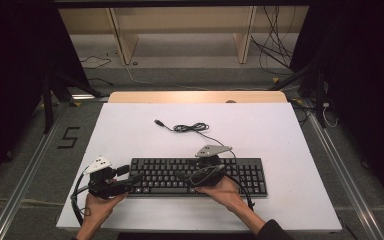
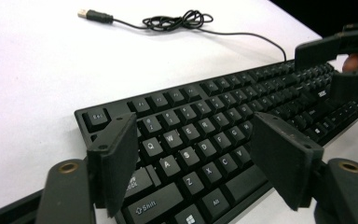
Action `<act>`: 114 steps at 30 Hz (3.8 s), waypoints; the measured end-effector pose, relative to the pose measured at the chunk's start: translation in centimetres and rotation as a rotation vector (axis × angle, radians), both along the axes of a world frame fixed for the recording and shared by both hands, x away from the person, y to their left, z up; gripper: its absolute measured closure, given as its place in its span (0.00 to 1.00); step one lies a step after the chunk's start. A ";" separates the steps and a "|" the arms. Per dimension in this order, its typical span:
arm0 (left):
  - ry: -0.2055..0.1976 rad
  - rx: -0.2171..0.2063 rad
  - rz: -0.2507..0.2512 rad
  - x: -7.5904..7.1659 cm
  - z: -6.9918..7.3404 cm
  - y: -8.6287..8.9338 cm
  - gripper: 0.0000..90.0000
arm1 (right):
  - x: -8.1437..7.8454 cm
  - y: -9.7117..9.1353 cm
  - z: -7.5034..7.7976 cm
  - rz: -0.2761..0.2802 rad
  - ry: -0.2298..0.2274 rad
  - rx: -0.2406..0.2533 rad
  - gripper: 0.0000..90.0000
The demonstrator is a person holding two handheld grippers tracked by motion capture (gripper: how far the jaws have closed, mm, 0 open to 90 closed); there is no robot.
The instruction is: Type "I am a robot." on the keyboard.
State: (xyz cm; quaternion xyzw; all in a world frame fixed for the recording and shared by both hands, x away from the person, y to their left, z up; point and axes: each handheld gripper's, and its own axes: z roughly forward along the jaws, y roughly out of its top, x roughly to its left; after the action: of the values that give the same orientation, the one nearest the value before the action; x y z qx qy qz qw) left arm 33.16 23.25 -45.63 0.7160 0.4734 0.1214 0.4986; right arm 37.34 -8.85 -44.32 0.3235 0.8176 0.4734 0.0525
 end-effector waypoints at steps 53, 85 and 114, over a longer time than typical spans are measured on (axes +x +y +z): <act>-0.077 -0.034 -0.036 -0.5 0.4 -0.4 0.30 | -2.3 2.2 -3.3 0.116 0.045 -0.200 1.00; -0.040 0.000 -0.007 -0.1 0.0 -0.3 0.34 | -1.8 0.7 -2.1 0.073 0.050 -0.071 0.82; 0.057 0.127 -0.027 1.5 -1.4 -1.2 0.98 | -2.3 -0.4 -1.0 0.033 0.021 -0.026 0.36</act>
State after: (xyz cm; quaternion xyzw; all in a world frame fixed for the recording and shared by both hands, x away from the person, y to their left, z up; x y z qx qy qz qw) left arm 34.62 22.01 -47.03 0.7556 0.4691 0.1241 0.4400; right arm 35.06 -9.26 -45.27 0.3139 0.8295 0.4602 0.0405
